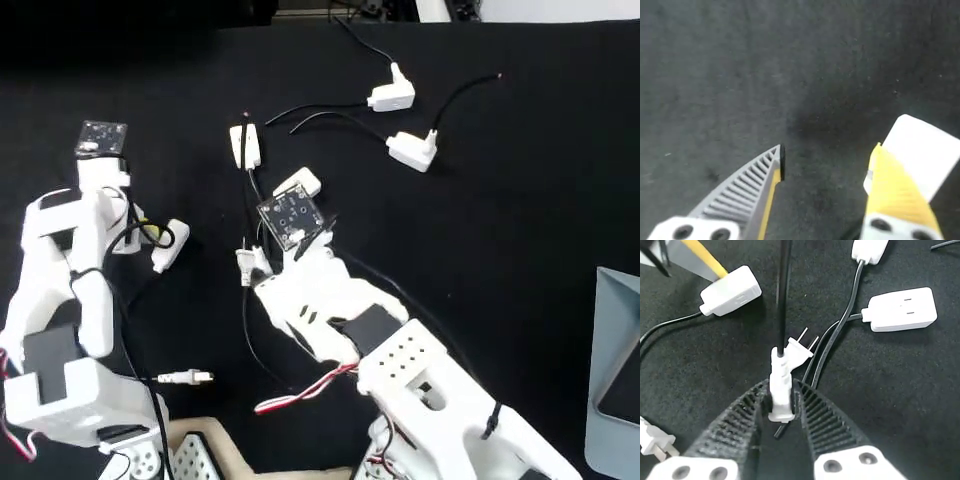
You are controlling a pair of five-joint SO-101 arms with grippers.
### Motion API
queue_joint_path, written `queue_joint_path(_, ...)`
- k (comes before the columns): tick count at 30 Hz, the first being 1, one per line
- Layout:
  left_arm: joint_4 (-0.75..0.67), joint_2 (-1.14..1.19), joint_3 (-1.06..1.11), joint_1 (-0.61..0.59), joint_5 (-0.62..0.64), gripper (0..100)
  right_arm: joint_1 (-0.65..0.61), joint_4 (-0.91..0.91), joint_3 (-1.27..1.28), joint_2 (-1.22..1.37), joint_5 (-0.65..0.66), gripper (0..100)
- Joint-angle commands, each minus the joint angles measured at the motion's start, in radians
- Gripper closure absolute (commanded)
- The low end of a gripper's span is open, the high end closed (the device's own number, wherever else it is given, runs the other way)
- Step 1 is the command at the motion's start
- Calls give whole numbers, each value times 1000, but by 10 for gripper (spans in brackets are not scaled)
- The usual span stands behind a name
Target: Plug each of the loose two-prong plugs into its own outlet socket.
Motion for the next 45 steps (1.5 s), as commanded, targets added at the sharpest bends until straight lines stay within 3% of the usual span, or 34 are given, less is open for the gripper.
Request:
queue_joint_path(1,11,-5,-45,81,-5,722,14,-17,-5,-5,0,987)
queue_joint_path(11,38,-181,122,188,-6,722,51,-17,-7,-5,0,987)
queue_joint_path(22,40,-416,288,223,-6,722,55,-17,-13,-5,0,987)
queue_joint_path(30,72,-577,302,87,46,722,51,-199,-27,2,12,986)
queue_joint_path(34,123,-641,317,24,115,722,15,-298,-59,42,106,986)
queue_joint_path(45,123,-766,435,12,244,722,-58,-453,-298,490,152,986)
